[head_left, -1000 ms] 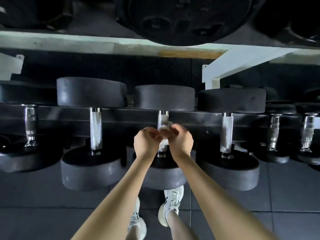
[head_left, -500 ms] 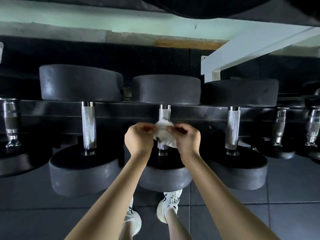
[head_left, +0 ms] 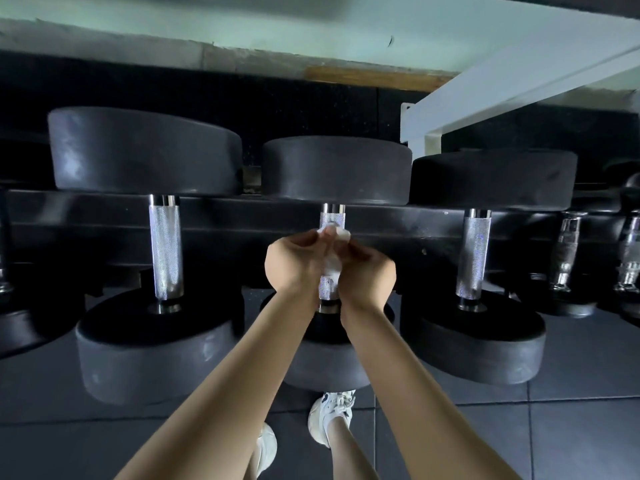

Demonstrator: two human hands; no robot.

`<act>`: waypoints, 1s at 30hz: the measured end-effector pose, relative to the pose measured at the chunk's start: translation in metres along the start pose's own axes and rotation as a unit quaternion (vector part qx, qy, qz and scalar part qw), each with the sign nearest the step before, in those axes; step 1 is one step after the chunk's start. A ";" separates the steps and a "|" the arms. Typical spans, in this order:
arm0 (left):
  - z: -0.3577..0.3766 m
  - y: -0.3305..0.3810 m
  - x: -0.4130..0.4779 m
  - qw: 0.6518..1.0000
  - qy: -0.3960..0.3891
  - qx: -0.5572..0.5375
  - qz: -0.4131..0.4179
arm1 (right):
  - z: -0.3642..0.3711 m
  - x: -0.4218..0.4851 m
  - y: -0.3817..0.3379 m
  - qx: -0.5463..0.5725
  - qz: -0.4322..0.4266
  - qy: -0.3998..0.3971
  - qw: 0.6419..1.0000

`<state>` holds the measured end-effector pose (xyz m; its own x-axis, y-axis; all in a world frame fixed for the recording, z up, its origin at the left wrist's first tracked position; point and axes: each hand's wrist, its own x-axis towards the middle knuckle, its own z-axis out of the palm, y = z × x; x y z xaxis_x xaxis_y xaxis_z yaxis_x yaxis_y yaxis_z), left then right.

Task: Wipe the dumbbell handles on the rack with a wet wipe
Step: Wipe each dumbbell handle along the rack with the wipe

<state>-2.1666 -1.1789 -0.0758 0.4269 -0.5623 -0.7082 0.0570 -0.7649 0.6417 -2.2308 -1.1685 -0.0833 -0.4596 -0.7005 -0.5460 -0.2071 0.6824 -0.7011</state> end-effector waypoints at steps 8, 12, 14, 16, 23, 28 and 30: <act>0.010 0.021 -0.001 0.973 -0.013 -0.229 -0.015 | 0.011 0.016 -0.027 0.161 0.043 -0.035 0.985; 0.003 0.016 0.006 0.979 -0.051 -0.195 -0.001 | 0.006 0.023 -0.028 0.089 0.014 -0.023 0.996; -0.002 0.017 0.012 0.987 -0.067 -0.144 0.005 | -0.001 0.027 -0.028 0.089 0.030 -0.047 0.994; -0.007 0.018 0.013 0.991 -0.080 -0.111 0.001 | -0.009 0.025 -0.030 0.091 0.059 -0.072 0.991; -0.022 -0.011 0.004 0.993 -0.116 0.002 -0.024 | -0.029 0.008 -0.004 -0.073 0.024 -0.120 0.990; -0.029 -0.012 0.004 0.973 -0.123 0.188 0.045 | -0.037 0.005 0.003 -0.144 -0.004 -0.156 0.977; -0.031 -0.017 0.000 0.962 -0.125 0.234 0.067 | -0.038 0.004 0.011 -0.164 -0.005 -0.162 0.973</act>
<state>-2.1398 -1.1561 -0.0777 0.1692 -0.6790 -0.7144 -0.4217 -0.7050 0.5702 -2.2677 -1.1555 -0.0755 -0.1697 -0.7007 -0.6930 -0.4998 0.6673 -0.5522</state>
